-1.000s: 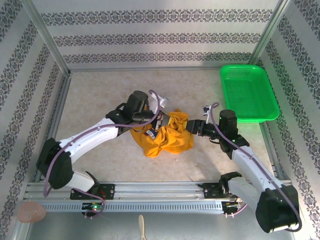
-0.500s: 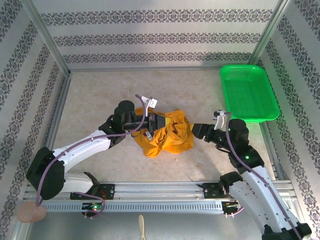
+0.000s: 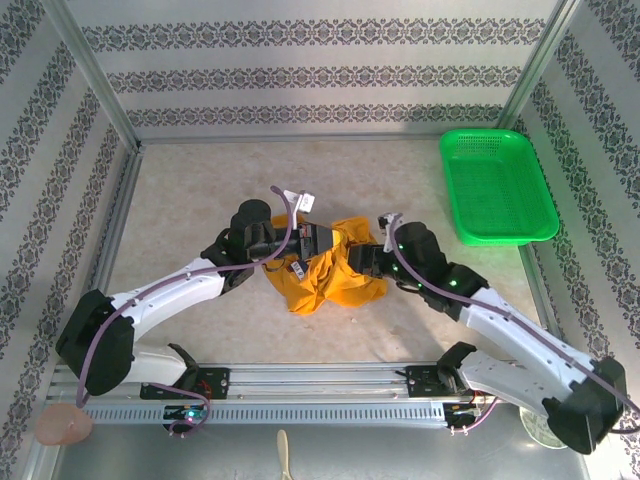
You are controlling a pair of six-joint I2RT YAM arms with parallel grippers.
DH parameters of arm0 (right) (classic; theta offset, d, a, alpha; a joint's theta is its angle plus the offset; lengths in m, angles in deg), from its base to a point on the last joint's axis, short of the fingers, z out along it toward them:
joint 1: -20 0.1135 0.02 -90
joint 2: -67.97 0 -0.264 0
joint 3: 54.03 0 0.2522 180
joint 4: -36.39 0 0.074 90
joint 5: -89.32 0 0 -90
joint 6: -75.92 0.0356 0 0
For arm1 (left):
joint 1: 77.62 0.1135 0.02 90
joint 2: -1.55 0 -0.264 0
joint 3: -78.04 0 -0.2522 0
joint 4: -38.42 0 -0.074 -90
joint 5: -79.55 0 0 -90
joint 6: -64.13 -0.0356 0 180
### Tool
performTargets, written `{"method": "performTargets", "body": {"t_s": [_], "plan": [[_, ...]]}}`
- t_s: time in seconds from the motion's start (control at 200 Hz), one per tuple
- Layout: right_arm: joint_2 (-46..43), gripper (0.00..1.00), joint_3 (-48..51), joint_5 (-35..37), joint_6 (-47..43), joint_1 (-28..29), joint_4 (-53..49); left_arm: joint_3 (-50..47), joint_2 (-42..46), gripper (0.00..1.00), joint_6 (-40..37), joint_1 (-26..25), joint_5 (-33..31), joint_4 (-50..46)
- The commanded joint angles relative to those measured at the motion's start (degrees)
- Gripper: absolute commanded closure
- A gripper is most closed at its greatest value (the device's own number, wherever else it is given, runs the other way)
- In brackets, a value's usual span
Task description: Fold the inside-out t-shirt
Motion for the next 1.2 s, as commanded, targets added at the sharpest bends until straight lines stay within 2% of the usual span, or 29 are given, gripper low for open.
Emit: {"method": "performTargets", "body": {"t_s": [0.0,0.08,0.265,0.35,0.415,0.52,0.61,0.704,0.764,0.869,0.914,1.049,1.194], "plan": [[1.7,1.0,-1.6,2.4,-2.9,-2.3,2.8,0.8,-0.4,1.0,2.3,1.2,-0.1,4.8],[0.7,1.0,0.1,-7.8,-4.3,-7.8,5.5,-1.6,-0.5,1.0,5.6,3.5,0.6,9.0],[-3.6,1.0,3.1,-43.1,-2.8,-17.8,20.2,-7.8,-3.3,1.0,14.8,9.4,1.4,22.6],[-4.4,1.0,3.2,-51.1,0.9,-18.2,27.1,-8.4,-5.9,1.0,17.1,9.6,2.0,26.7],[-4.5,1.0,3.3,-54.7,5.3,-18.2,33.3,-8.4,-7.6,1.0,18.6,9.5,2.1,28.8],[-3.9,1.0,2.2,-57.0,9.0,-17.1,39.1,-7.7,-9.2,1.0,19.1,9.4,2.5,29.8],[-2.8,1.0,2.5,-54.6,7.3,-17.5,37.3,-5.8,-9.9,1.0,19.3,8.6,3.8,30.6],[-1.8,1.0,6.4,-52.2,8.7,-19.8,41.5,-3.3,-9.1,0.97,18.0,7.1,5.5,29.1],[-0.5,1.0,8.2,-52.5,11.4,-20.9,45.6,-2.1,-8.0,0.88,16.4,6.6,5.9,26.1],[-0.5,1.0,9.8,-50.5,12.7,-21.9,47.7,-3.8,-3.7,0.56,14.1,6.8,1.3,22.0],[-0.9,1.0,10.5,-49.5,12.8,-22.3,47.7,-4.8,-1.4,0.49,13.0,6.8,-1.2,19.2],[-1.1,1.0,11.4,-48.4,13.7,-23.2,48.2,-7.3,4.3,0.46,12.7,6.7,-6.2,15.7],[-0.7,1.0,11.5,-48.7,14.4,-23.2,49.3,-7.6,6.5,0.47,14.3,4.4,-6.5,17.5]]}}
